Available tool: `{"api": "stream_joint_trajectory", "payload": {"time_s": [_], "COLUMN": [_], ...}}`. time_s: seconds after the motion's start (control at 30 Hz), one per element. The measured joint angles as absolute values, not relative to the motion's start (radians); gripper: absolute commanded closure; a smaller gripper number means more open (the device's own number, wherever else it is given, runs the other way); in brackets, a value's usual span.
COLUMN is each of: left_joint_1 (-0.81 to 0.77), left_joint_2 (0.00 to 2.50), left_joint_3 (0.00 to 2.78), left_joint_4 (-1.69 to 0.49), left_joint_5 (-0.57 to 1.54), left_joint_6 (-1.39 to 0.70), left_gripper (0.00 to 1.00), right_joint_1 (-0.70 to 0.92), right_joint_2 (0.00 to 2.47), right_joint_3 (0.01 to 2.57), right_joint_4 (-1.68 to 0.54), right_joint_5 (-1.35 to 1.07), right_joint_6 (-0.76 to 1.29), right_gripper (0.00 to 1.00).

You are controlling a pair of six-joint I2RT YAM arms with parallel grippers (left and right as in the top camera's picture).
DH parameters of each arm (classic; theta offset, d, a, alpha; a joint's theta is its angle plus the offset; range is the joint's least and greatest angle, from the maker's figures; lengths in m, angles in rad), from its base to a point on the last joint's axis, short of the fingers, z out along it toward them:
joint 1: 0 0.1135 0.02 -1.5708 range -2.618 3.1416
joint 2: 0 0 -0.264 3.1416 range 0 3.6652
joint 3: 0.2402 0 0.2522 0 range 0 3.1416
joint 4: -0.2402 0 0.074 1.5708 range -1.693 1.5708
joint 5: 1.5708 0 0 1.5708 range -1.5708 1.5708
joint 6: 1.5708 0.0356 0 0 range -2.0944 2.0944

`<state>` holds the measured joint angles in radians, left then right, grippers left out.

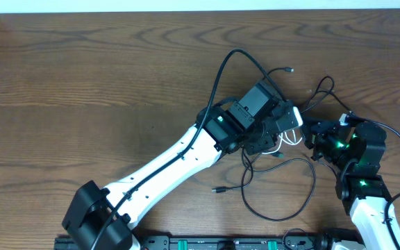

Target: Untangle cables

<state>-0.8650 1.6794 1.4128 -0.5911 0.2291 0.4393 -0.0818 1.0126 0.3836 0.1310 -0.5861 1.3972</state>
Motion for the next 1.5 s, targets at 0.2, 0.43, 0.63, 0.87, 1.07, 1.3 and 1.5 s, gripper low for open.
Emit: {"api": "stream_joint_trajectory", "payload": {"time_s": [0.2, 0.43, 0.63, 0.87, 1.07, 1.3, 1.5], "left_joint_1": [-0.865, -0.865, -0.865, -0.865, -0.865, -0.865, -0.865], "left_joint_2": [1.679, 1.679, 1.679, 1.682, 1.729, 1.757, 1.757], "left_joint_3": [1.413, 1.413, 1.413, 1.413, 1.413, 1.413, 1.413], "left_joint_4": [-0.591, -0.591, -0.590, -0.572, -0.520, -0.458, -0.421], "left_joint_5": [0.226, 0.226, 0.226, 0.227, 0.226, 0.221, 0.203], "left_joint_6": [0.442, 0.441, 0.439, 0.438, 0.435, 0.434, 0.434], "left_gripper": [0.38, 0.25, 0.17, 0.14, 0.07, 0.07, 0.07], "right_joint_1": [-0.082, -0.082, -0.082, -0.082, -0.082, -0.082, -0.082], "right_joint_2": [1.013, 1.013, 1.013, 1.013, 1.013, 1.013, 1.013], "right_joint_3": [0.384, 0.384, 0.384, 0.384, 0.384, 0.384, 0.384], "right_joint_4": [0.130, 0.130, 0.130, 0.130, 0.130, 0.133, 0.133], "right_joint_5": [-0.588, -0.592, -0.598, -0.622, -0.640, -0.661, -0.674], "right_joint_6": [1.365, 1.347, 1.342, 1.337, 1.324, 1.320, 1.320], "right_gripper": [0.99, 0.99, 0.99, 0.99, 0.99, 0.99, 0.99]}}
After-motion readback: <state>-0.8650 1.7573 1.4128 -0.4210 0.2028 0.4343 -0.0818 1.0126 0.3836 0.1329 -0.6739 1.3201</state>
